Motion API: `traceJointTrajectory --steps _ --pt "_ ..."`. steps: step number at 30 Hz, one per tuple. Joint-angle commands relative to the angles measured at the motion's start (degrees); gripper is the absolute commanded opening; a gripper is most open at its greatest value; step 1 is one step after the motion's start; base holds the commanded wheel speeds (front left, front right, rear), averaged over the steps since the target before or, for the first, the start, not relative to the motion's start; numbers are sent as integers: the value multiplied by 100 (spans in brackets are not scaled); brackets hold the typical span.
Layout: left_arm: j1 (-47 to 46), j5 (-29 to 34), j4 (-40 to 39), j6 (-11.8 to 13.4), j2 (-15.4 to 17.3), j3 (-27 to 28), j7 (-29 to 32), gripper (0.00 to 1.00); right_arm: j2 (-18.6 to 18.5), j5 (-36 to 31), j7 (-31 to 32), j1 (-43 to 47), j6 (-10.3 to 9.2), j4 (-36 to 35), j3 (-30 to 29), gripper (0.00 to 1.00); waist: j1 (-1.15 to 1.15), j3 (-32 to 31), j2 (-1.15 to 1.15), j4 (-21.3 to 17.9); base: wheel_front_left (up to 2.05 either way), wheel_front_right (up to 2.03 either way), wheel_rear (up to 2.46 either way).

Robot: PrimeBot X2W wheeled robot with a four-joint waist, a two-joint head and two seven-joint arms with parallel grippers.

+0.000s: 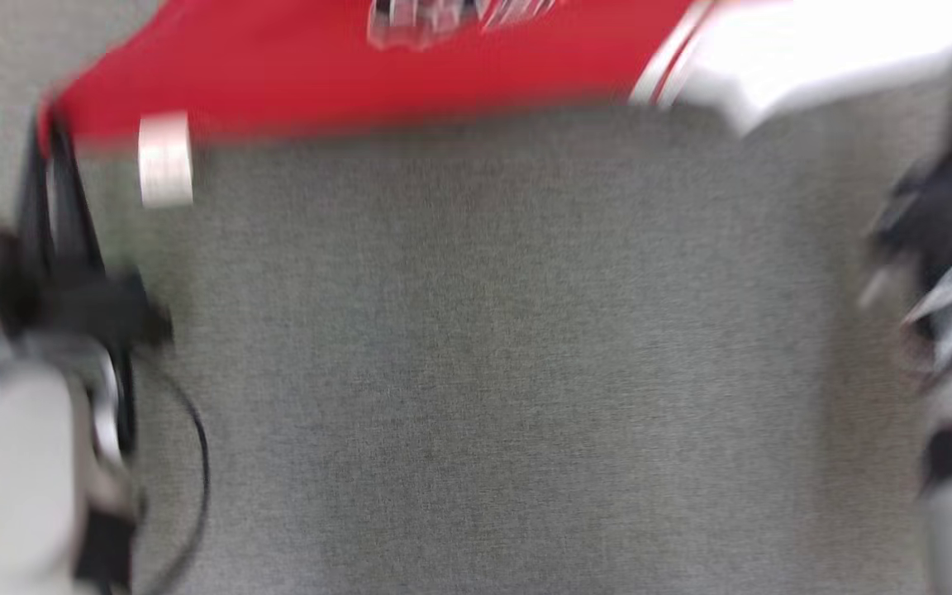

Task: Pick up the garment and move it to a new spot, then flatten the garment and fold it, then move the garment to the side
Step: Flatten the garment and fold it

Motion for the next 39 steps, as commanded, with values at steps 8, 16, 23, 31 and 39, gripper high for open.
traceJointTrajectory --steps 8,16,23,31,39 --pt "1873 -71 -41 -11 -470 589 -15 0 569 77 -3 1936 -31 376 39 0 1 -1269 -1 -503 0 0 0" --pt "3028 64 235 -51 -762 818 -15 0 836 -46 -2 3167 -32 791 -262 0 1 -2105 -1 -608 0 0 0" --pt "3808 63 368 -107 -846 852 -16 0 874 -158 -4 3924 -32 1026 -293 0 1 -2678 -1 -550 0 0 0" --pt "4397 8 355 -208 -888 617 -16 0 938 -222 -3 4491 -32 1201 -197 0 1 -3057 -1 -486 0 0 0" --pt "4783 -118 534 -151 -894 327 -16 0 954 -256 -2 4922 -31 1307 -76 0 1 -3239 -1 -421 0 0 0"
